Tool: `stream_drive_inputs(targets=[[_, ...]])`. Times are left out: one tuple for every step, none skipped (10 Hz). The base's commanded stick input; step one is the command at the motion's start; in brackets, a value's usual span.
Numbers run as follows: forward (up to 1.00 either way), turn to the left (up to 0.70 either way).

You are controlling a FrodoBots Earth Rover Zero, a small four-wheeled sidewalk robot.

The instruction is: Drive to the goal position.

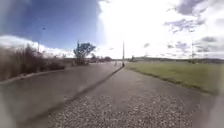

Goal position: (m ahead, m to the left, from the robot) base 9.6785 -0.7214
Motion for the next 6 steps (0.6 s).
stream_drive_inputs(targets=[[1.00,0.00],[1.00,0.00],[1.00,0.00],[1.00,0.00],[1.00,0.00],[1.00,0.00]])
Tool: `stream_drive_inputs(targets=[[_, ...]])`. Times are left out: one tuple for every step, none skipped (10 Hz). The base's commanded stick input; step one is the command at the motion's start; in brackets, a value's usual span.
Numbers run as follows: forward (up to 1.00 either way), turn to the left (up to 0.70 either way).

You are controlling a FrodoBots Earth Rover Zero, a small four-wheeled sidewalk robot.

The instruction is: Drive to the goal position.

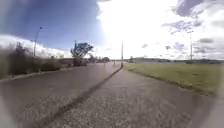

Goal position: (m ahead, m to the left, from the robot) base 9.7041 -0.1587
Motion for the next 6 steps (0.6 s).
stream_drive_inputs(targets=[[1.00,0.00],[1.00,0.00],[1.00,0.00],[1.00,0.00],[1.00,0.00],[1.00,0.00]])
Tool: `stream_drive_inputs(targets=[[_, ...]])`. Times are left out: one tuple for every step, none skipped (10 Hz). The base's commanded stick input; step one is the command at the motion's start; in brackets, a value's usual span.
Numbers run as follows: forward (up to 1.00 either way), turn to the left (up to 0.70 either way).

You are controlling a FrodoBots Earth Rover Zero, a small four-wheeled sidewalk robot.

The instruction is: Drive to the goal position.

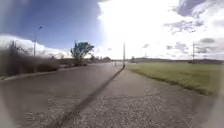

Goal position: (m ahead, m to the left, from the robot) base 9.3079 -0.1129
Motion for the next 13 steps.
stream_drive_inputs(targets=[[1.00,0.00],[1.00,-0.02],[1.00,-0.18],[1.00,-0.33],[1.00,-0.30],[1.00,-0.11],[1.00,0.00],[1.00,0.00],[1.00,0.00],[1.00,0.00],[1.00,0.00],[1.00,0.00],[1.00,0.00]])
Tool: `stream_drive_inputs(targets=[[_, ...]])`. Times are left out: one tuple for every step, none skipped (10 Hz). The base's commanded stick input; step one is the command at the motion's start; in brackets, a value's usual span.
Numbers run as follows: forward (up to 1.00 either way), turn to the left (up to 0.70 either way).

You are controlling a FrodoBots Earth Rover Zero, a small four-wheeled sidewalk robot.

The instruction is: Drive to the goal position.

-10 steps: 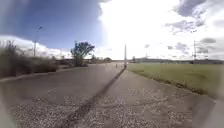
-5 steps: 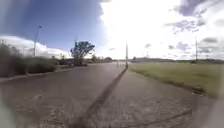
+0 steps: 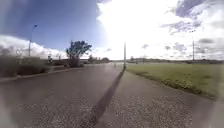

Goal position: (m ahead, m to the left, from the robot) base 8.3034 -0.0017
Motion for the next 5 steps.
stream_drive_inputs(targets=[[1.00,0.00],[1.00,0.00],[1.00,0.00],[1.00,0.00],[1.00,0.00]])
